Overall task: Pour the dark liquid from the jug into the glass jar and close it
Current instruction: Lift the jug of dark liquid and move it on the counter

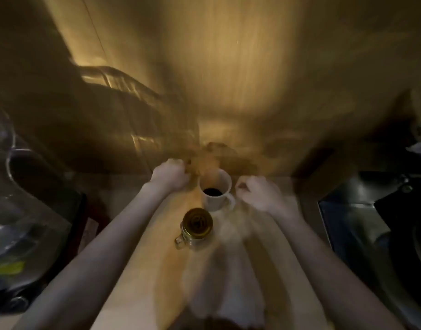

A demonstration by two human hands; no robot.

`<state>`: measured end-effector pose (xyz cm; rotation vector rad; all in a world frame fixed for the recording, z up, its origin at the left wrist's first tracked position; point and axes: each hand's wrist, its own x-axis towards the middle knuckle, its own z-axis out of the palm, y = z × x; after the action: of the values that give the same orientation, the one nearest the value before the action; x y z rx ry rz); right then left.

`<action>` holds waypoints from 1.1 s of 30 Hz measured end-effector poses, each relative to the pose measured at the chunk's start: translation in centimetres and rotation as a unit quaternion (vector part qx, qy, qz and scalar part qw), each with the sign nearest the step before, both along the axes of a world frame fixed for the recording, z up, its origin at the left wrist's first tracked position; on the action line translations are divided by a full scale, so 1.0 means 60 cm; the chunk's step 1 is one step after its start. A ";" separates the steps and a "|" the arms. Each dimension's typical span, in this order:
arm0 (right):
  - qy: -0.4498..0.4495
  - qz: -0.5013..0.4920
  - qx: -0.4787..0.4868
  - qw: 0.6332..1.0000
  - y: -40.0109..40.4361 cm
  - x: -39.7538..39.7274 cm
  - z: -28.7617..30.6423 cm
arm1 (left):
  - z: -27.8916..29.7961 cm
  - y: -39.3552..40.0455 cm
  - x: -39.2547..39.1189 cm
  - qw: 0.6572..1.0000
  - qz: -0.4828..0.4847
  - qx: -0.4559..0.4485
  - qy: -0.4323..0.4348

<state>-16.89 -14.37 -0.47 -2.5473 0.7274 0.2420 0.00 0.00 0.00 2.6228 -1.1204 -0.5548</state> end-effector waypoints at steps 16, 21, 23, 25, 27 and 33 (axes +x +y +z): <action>-0.172 -0.173 0.184 0.952 0.061 -0.001 -0.174 | -0.121 -0.018 -0.043 0.904 0.134 -0.153 0.377; -0.204 -0.167 0.160 0.951 0.051 0.006 -0.168 | -0.119 -0.021 -0.049 0.887 0.153 -0.159 0.406; -0.208 -0.158 0.144 0.954 0.041 0.008 -0.162 | -0.112 -0.023 -0.050 0.880 0.166 -0.162 0.415; -0.216 -0.162 0.130 0.954 0.032 0.007 -0.153 | -0.101 -0.025 -0.052 0.876 0.168 -0.168 0.420; -0.221 -0.174 0.121 0.952 0.025 0.003 -0.140 | -0.085 -0.026 -0.057 0.882 0.156 -0.177 0.407; -0.322 -0.243 0.062 0.913 0.028 -0.036 -0.086 | -0.019 -0.030 -0.095 0.894 0.124 -0.221 0.370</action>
<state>-19.05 -12.67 -5.66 -2.0359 0.9848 -0.6646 -5.67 -1.80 -1.15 1.8452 -0.5621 -0.9867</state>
